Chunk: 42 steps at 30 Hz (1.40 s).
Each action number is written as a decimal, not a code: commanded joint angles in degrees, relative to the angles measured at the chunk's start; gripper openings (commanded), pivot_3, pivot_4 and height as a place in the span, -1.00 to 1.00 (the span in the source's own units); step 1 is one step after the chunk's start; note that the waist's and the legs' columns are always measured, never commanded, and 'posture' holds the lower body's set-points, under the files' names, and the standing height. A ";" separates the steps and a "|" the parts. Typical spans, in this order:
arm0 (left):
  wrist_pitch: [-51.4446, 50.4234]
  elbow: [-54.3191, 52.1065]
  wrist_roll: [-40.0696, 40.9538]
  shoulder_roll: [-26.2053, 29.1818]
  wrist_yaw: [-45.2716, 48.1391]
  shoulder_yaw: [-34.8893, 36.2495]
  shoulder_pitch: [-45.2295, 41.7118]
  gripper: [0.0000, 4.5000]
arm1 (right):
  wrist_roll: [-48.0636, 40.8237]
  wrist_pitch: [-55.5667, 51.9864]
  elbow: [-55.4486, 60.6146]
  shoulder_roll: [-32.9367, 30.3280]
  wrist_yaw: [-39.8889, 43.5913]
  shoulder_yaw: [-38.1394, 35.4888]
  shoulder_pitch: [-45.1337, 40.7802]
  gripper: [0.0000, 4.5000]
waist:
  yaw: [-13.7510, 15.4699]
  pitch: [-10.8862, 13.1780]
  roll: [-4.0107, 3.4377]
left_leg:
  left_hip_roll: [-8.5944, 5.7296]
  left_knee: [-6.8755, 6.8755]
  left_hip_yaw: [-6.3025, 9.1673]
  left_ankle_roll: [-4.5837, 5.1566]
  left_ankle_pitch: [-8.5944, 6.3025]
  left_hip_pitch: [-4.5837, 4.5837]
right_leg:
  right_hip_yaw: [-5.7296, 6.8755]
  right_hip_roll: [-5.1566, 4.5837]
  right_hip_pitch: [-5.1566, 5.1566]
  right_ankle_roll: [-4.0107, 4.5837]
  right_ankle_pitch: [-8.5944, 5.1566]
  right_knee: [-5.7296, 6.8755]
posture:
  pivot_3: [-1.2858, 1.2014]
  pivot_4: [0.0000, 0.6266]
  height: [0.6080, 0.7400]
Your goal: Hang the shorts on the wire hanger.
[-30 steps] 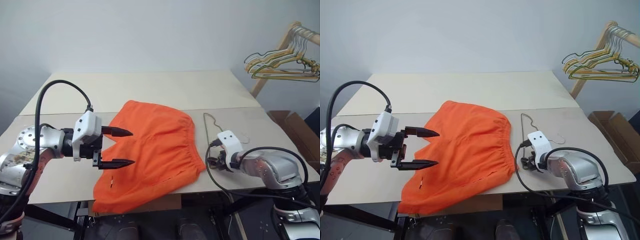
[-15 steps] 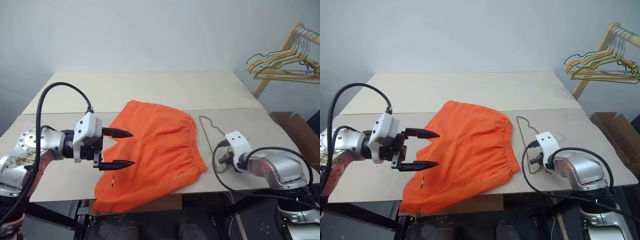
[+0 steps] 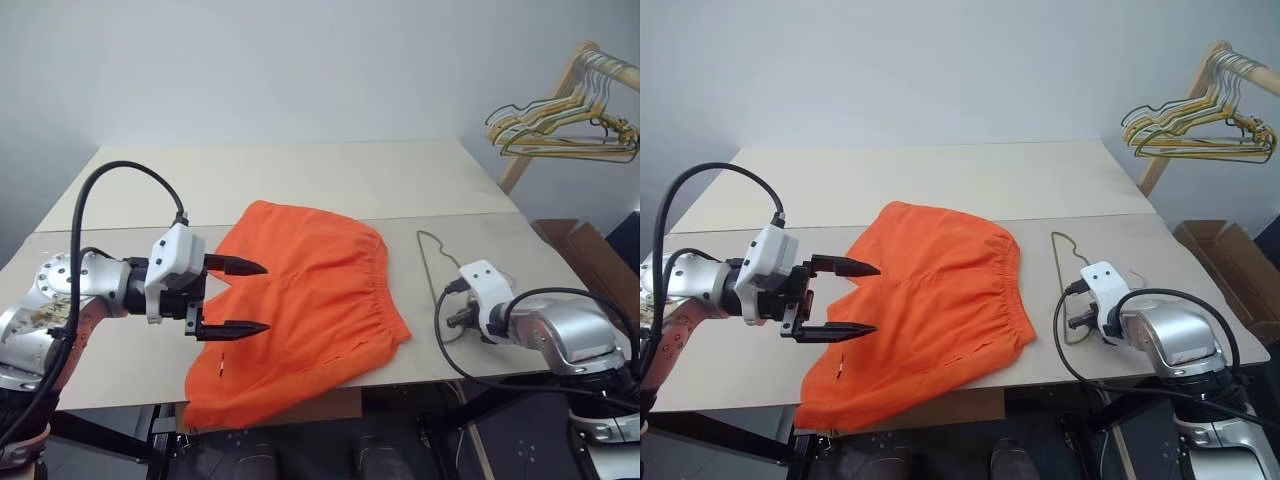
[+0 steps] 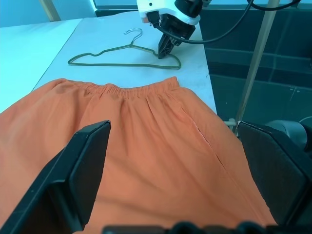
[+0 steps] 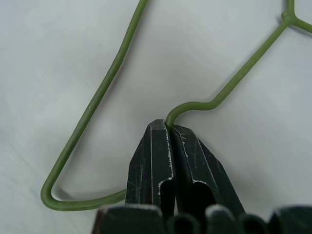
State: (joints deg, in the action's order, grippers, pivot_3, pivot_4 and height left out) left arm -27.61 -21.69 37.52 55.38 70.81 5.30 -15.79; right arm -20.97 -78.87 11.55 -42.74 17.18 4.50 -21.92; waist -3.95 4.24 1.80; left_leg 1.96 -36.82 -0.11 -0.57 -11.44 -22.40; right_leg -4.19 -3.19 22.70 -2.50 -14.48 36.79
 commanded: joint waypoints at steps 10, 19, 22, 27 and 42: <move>1.21 2.30 -1.58 -2.16 -0.47 -0.61 -4.83 1.00 | 14.28 30.90 4.24 -10.26 3.81 2.65 -0.19 -0.95 | -0.07 0.13 -0.16 | -0.05 -0.02 -0.02 0.00 0.01 -0.46 | -0.01 -0.03 0.49 -0.36 0.21 0.02 | -0.03 -0.85 1.00; 2.10 12.27 -5.76 -9.93 -4.36 -3.58 -17.89 1.00 | 38.23 88.45 -6.42 -20.22 3.40 7.31 -0.27 -0.95 | -0.70 0.12 -0.15 | -0.05 -0.08 -0.04 -0.01 0.01 -0.51 | -0.02 -0.02 0.51 -0.45 0.26 -0.02 | -0.06 -0.94 1.00; 1.58 17.16 -7.00 -11.86 -5.76 -3.93 -23.29 1.00 | 51.23 105.29 -14.58 -21.60 -4.15 10.66 -4.80 -0.95 | -1.43 0.11 -0.15 | -0.10 -0.12 -0.04 -0.02 0.02 -0.57 | -0.03 -0.06 0.53 -0.47 0.29 -0.01 | -0.06 -0.97 1.00; -1.32 22.86 -8.39 -12.62 -6.04 -5.12 -28.44 1.00 | 62.66 118.16 -23.24 -19.08 -14.86 12.32 -11.64 -0.95 | -2.62 0.08 -0.15 | -0.13 -0.15 -0.03 -0.02 0.02 -0.65 | -0.08 -0.08 0.58 -0.41 0.34 0.00 | -0.06 -1.00 1.00; -7.86 34.94 -15.54 -14.81 4.55 -18.34 -37.02 1.00 | 73.04 127.71 -28.77 -14.13 -23.88 12.51 -19.86 -0.95 | -5.10 0.04 -0.14 | -0.27 -0.16 0.15 -0.01 0.02 -0.73 | -0.05 -0.16 0.56 -0.15 0.50 0.05 | -0.08 -1.00 1.00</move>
State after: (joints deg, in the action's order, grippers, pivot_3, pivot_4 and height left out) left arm -36.36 13.07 22.75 40.67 73.27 -12.38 -50.69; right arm 52.26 48.33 -17.63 -56.78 -6.19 18.38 -39.78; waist -9.05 4.28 1.66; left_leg 1.68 -36.98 0.05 -0.58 -11.42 -23.13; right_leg -4.23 -3.35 23.26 -2.65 -13.98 36.86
